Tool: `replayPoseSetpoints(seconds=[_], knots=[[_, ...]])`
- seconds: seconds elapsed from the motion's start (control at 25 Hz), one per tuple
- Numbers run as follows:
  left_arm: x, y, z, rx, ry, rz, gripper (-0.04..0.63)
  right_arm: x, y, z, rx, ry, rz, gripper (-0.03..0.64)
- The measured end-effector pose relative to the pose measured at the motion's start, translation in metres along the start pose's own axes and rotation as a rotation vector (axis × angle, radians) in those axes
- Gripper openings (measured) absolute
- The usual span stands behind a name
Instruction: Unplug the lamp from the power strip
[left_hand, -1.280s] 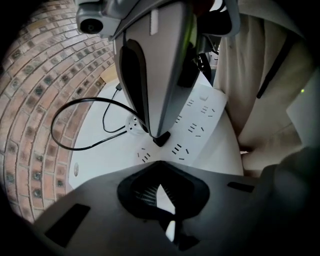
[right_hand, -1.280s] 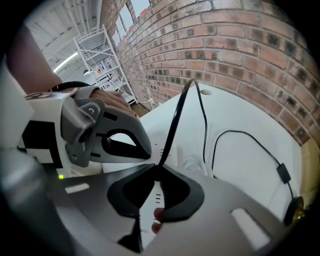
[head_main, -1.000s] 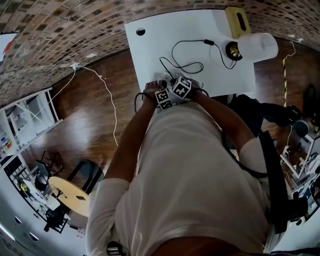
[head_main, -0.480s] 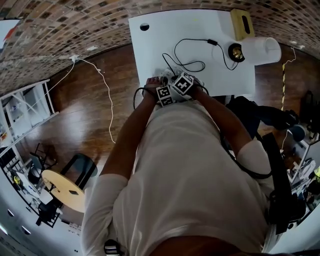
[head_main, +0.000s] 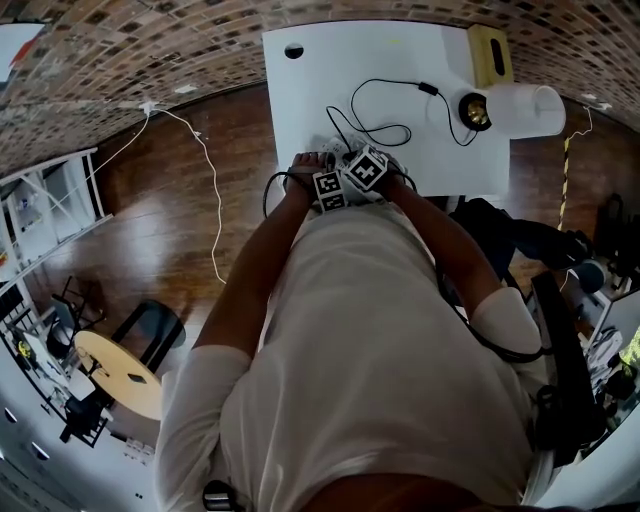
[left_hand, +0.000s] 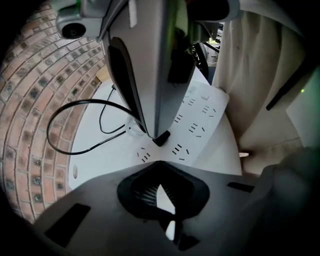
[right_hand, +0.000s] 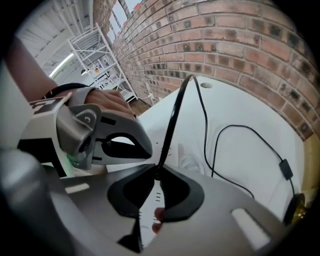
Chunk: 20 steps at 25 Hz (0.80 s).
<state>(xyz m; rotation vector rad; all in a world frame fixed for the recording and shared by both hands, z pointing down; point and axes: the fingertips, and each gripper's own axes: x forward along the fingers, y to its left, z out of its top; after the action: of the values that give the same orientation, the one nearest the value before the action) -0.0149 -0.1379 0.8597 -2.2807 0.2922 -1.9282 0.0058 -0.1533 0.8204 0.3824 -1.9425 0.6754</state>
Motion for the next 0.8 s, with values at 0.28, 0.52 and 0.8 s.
replayPoseSetpoints(seconds=[0.28,0.52,0.8], knots=[[-0.0005,-0.001,0.0002,0.001,0.001,-0.015,-0.015,-0.0014,0.0013,-0.0031,0.016,0.002,-0.022,0.035],[0.0001,0.0006,-0.0005,-0.029,-0.013,-0.006,-0.015,-0.0022,0.0014,-0.0014,0.012,0.04,0.012,0.035],[-0.001,-0.0002,-0.0004,-0.028,-0.007,-0.004,-0.015,-0.002,-0.0005,-0.0001,-0.001,0.061,0.027,0.035]])
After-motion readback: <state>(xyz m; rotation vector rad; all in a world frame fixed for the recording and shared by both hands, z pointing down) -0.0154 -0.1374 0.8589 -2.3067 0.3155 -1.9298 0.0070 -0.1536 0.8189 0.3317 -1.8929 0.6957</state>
